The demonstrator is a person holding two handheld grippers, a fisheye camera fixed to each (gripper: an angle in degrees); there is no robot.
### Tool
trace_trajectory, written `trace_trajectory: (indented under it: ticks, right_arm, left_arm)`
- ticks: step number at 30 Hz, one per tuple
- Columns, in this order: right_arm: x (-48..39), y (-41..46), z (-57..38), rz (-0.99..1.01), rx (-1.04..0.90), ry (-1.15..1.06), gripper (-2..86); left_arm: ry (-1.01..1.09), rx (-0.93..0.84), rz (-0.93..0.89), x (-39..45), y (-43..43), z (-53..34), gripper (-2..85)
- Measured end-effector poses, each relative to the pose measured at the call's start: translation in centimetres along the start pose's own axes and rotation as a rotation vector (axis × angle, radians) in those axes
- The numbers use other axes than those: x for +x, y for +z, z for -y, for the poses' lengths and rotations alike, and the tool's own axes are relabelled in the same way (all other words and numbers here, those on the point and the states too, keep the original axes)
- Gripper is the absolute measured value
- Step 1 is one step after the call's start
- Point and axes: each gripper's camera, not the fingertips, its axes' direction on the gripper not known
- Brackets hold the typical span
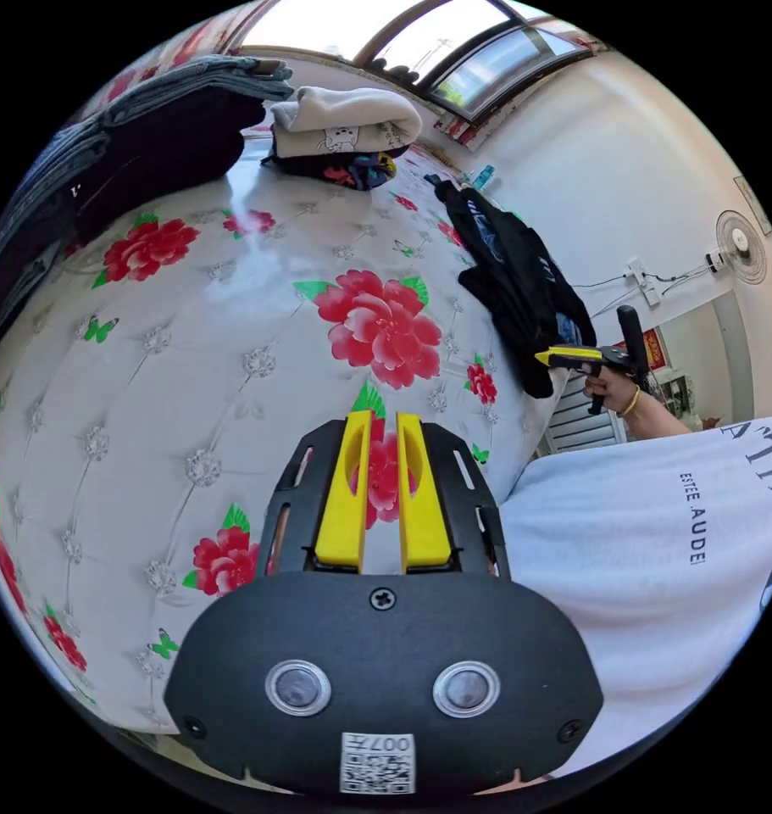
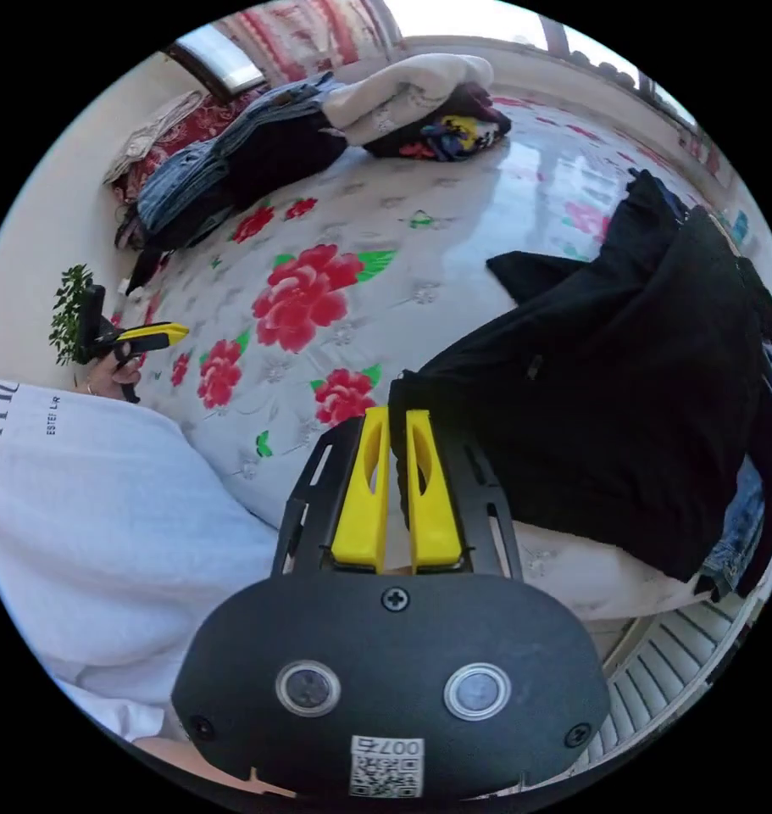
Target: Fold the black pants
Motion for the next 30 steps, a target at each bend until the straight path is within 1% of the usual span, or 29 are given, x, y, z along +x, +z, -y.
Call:
trace_trajectory:
  ticks: [3,5,6,7,8,9,10,11,12,13,15,18,19,20,21,22,23,24,25,26,27,28,29,30]
  right_arm:
    - [-5.6,1.4,1.9,0.235,0.073,-0.123,0.7]
    - [-10.7,2.1,4.3,0.480,0.150,-0.228,1.0]
    - [-12.4,2.4,5.1,0.537,0.159,-0.265,1.1]
    - [-16.1,2.9,6.6,0.638,0.161,-0.355,1.5]
    - [-20.1,3.4,8.0,0.713,0.149,-0.457,2.1]
    - [-22.0,3.7,8.6,0.736,0.144,-0.501,2.4]
    - [-25.7,4.2,9.5,0.763,0.129,-0.580,3.5]
    - [-29.0,4.7,9.8,0.755,0.112,-0.665,4.6]
    - [-30.3,4.9,9.7,0.749,0.118,-0.719,5.1]
    - [-31.9,5.3,9.6,0.732,0.118,-0.774,5.8]
    - [-32.2,5.8,9.2,0.713,0.112,-0.768,6.4]
    - [-27.9,6.5,7.8,0.594,0.136,-0.664,6.7]
    - [-25.0,6.7,7.2,0.517,0.154,-0.580,6.4]
    - [-21.6,6.7,6.4,0.437,0.167,-0.480,6.1]
    - [-19.8,6.7,5.8,0.395,0.173,-0.428,5.9]
    - [-16.1,6.4,4.5,0.309,0.185,-0.321,5.5]
    - [-12.6,6.0,3.0,0.221,0.195,-0.217,5.2]
    - [-11.0,5.7,2.2,0.181,0.199,-0.165,5.1]
    - [-8.2,5.0,0.7,0.119,0.208,-0.072,4.9]
    - [-6.1,4.4,-0.7,0.065,0.213,-0.013,4.8]
    - [-5.4,4.3,-1.2,0.035,0.209,0.005,4.7]
    - [-4.3,4.4,-1.9,-0.024,0.187,0.026,4.6]
    - [-3.8,4.9,-2.2,-0.067,0.152,0.028,4.4]
    - [-3.7,5.4,-2.2,-0.080,0.131,0.025,4.4]
  left_arm:
    - [-0.034,0.047,0.014,-0.9,-2.3,-2.0,6.3]
    - [-0.058,0.081,0.038,-1.6,-3.9,-3.3,6.3]
    - [-0.080,0.107,0.061,-2.1,-5.2,-4.1,6.3]
    - [-0.092,0.121,0.074,-2.4,-5.8,-4.5,6.4]
    - [-0.119,0.150,0.102,-3.1,-7.1,-5.3,6.3]
    - [-0.155,0.179,0.138,-4.0,-8.4,-6.0,6.0]
    - [-0.177,0.192,0.155,-4.5,-9.0,-6.3,5.8]
    - [-0.250,0.214,0.207,-5.8,-10.5,-7.1,5.4]
    - [-0.332,0.251,0.255,-7.2,-12.2,-8.1,4.9]
    - [-0.371,0.269,0.276,-7.8,-13.0,-8.6,5.0]
    - [-0.505,0.326,0.383,-9.3,-16.2,-10.8,5.7]
    - [-0.520,0.356,0.470,-8.4,-18.4,-12.2,6.1]
    - [-0.504,0.344,0.484,-7.9,-18.4,-12.0,6.1]
    - [-0.454,0.312,0.488,-6.7,-17.8,-11.3,6.1]
    - [-0.386,0.275,0.462,-5.2,-16.7,-10.2,6.1]
    - [-0.348,0.258,0.441,-4.4,-16.0,-9.5,6.2]
    - [-0.266,0.222,0.384,-2.6,-14.1,-7.8,6.2]
    - [-0.177,0.178,0.309,-0.7,-11.7,-5.9,6.4]
    - [-0.134,0.153,0.270,0.3,-10.4,-5.0,6.5]
    - [-0.054,0.092,0.188,2.3,-7.4,-2.9,7.0]
    - [0.018,0.015,0.115,4.2,-4.1,-0.8,7.5]
    - [0.050,-0.023,0.087,5.1,-2.5,0.2,7.8]
    - [0.106,-0.109,0.042,6.8,0.9,1.9,7.8]
    - [0.146,-0.212,0.034,8.1,4.4,3.4,7.4]
